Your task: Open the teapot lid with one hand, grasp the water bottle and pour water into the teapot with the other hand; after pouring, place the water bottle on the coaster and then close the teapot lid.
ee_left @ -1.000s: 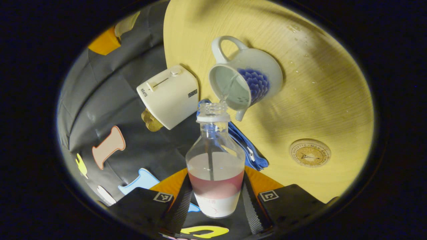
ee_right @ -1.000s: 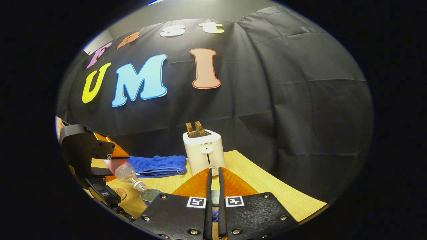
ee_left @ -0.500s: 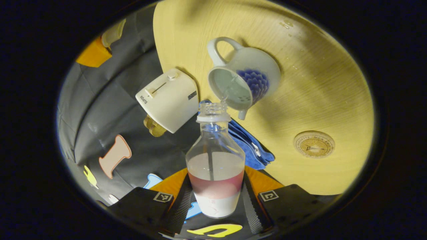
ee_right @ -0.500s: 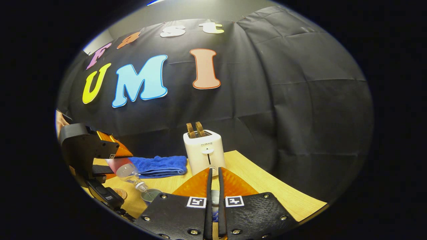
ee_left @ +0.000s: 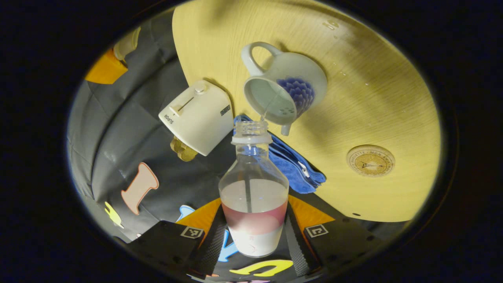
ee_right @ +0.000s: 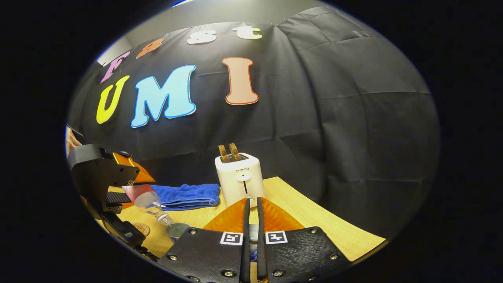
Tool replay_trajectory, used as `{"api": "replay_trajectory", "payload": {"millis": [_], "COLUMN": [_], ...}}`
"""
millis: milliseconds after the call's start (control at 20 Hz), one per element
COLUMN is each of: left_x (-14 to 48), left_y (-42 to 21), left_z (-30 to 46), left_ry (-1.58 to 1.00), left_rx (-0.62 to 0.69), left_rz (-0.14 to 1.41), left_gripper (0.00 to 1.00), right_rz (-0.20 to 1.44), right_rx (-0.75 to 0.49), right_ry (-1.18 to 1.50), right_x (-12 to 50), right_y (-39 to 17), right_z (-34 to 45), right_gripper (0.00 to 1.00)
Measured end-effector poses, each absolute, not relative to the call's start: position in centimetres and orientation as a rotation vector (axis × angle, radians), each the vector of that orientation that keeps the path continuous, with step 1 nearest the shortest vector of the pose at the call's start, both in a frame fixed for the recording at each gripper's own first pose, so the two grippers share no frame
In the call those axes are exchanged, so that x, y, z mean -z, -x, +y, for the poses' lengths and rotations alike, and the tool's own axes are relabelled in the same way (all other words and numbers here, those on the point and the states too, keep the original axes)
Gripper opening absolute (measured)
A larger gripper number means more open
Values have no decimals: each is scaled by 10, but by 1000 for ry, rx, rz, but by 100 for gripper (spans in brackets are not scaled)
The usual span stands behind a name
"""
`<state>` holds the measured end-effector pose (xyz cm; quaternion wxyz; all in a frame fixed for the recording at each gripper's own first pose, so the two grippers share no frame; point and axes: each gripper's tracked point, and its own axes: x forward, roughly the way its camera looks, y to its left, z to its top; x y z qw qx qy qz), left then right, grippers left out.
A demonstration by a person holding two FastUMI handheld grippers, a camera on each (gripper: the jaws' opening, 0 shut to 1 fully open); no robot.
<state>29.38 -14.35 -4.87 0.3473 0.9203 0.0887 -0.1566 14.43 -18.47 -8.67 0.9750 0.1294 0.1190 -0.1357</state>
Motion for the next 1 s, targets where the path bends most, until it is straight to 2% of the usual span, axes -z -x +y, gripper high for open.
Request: {"api": "replay_trajectory", "payload": {"millis": [1000], "left_x": [47], "left_y": [-290], "left_z": [-154], "left_ry": [-2515], "left_rx": [393], "left_rz": [238], "left_gripper": [84], "right_rz": [239], "right_rx": [274], "right_ry": [-276], "right_x": [86], "right_y": [-143], "right_z": [-187], "right_gripper": [7]}}
